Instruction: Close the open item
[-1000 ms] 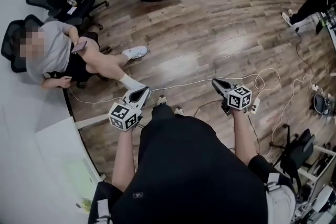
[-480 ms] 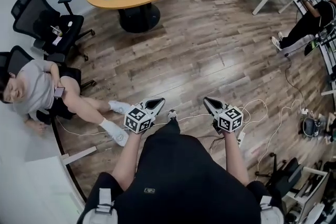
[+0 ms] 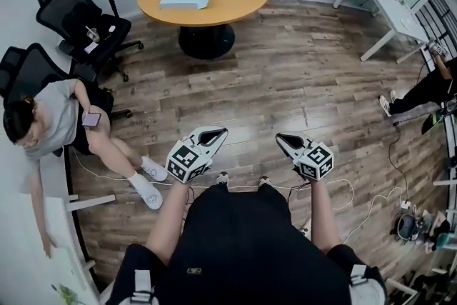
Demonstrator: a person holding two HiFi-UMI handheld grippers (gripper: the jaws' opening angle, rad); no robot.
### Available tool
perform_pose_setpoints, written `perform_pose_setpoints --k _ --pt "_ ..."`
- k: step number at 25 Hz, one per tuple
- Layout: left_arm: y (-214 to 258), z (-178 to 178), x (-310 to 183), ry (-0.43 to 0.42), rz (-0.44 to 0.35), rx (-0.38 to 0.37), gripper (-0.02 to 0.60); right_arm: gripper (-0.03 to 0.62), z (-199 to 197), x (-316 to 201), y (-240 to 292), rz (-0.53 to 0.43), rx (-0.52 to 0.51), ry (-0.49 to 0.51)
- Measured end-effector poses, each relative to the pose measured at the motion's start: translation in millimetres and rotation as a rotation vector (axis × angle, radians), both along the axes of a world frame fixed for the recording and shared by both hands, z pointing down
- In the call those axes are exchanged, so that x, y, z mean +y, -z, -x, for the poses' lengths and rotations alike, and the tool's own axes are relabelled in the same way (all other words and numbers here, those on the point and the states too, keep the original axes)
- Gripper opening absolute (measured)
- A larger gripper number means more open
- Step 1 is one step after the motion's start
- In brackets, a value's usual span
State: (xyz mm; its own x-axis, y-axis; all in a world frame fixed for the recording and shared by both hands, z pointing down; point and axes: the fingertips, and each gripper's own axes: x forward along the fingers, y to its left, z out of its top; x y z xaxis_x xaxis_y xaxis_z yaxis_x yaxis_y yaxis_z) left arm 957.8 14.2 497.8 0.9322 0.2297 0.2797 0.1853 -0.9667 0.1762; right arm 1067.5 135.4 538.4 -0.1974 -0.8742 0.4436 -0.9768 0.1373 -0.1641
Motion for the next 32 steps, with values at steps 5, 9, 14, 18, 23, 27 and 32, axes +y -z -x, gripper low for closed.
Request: perform_pose_setpoints --k 5,9,14,18,23,27,32 --pt "34 15 1 0.236 -0.018 0.054 0.006 0.006 -16 -19 23 -0.081 0.048 0.176" --pt "48 11 30 0.351 -0.031 0.072 0.006 0.008 -32 -6 35 -0.132 0.075 0.272" --pt "46 -5 82 0.450 -0.044 0.066 0.006 0.006 -59 18 33 -0.146 0.089 0.377" --pt "43 -21 110 0.491 -0.044 0.046 0.006 0.006 -80 32 37 -0.155 0.078 0.408" --pt "48 -35 121 0.511 -0.051 0.043 0.006 0.006 -99 38 46 -0.185 0.065 0.395" --pt "51 -42 117 0.517 -0.054 0.045 0.006 0.008 -107 37 48 -0.193 0.063 0.393" --pt "54 -57 113 0.516 -0.055 0.047 0.006 0.007 -120 37 48 -0.192 0.075 0.395"
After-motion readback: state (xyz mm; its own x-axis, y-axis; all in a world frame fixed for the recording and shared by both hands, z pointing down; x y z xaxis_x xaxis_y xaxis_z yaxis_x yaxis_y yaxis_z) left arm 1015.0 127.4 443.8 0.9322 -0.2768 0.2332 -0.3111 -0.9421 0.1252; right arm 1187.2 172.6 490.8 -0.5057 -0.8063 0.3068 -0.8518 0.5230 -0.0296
